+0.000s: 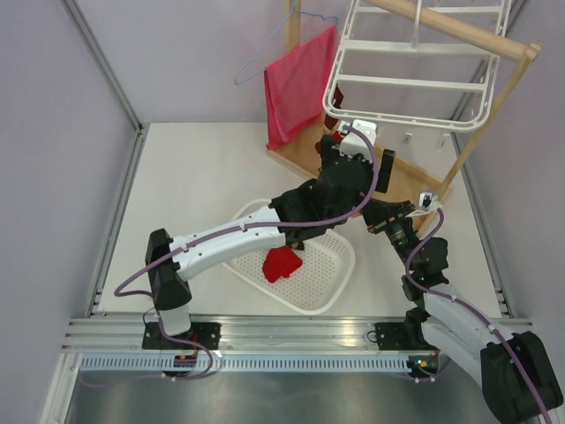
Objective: Remove the socks clipped to the hanger
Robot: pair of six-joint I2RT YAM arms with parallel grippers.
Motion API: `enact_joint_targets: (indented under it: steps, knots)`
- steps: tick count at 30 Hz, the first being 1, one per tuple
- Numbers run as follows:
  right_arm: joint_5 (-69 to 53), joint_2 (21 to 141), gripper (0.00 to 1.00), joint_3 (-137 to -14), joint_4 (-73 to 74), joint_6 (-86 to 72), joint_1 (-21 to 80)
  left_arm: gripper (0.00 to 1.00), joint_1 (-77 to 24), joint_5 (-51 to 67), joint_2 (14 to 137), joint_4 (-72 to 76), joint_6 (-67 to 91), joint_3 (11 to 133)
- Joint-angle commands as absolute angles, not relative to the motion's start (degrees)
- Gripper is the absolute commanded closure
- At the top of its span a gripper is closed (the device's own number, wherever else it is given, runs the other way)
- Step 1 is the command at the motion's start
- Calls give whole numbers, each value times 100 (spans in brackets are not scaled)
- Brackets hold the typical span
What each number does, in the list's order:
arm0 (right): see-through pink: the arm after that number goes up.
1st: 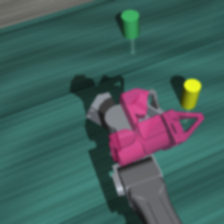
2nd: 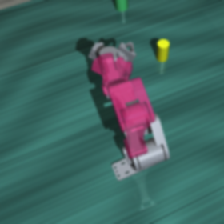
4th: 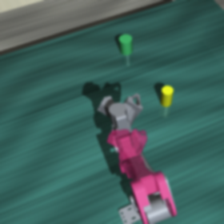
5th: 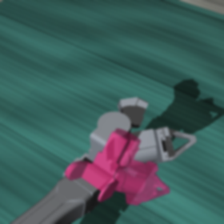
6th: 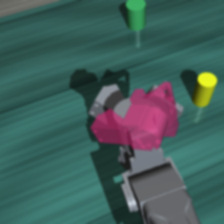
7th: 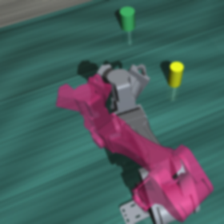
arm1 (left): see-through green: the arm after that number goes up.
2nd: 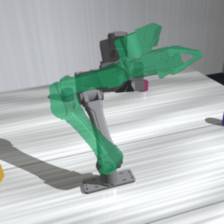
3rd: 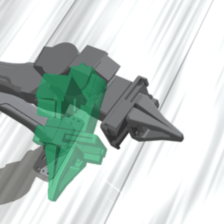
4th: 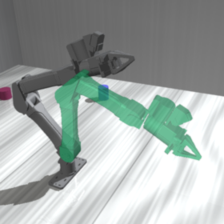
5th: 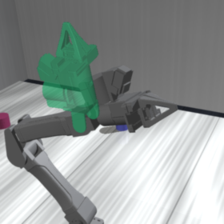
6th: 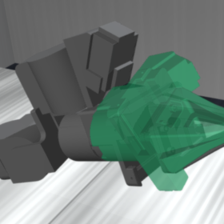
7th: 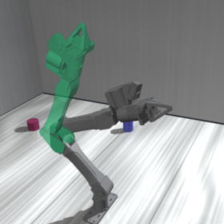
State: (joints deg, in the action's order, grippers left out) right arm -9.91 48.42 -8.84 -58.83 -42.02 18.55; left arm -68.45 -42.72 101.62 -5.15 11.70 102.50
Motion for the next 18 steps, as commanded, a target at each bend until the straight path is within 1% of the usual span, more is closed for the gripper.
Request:
enact_joint_targets:
  steps: [1, 5, 9, 15, 17, 18]
  knots:
    - [-905, 4930, 99, -1116, -5660, -3885, 1951, 0, -6917, -4719, 10485, -633, 476, 10888]
    - [-870, 5106, 99, -1160, -5704, -3841, 2013, 0, -6917, -4860, 10845, -650, 238, 11328]
    - [-914, 5229, 99, -1195, -5783, -3788, 2056, 0, -6917, -5254, 11292, -642, 9, 11768]
    - [-1028, 5186, 99, -1222, -5801, -3753, 2065, 0, -6882, -5651, 11777, -484, -641, 12427]
    - [-1037, 5142, 99, -1222, -5801, -3727, 2066, 2, -6847, -5695, 11839, -396, -712, 12472]
    - [-1046, 5142, 99, -1222, -5792, -3709, 2074, 4, -6812, -5695, 11839, -387, -695, 12463]
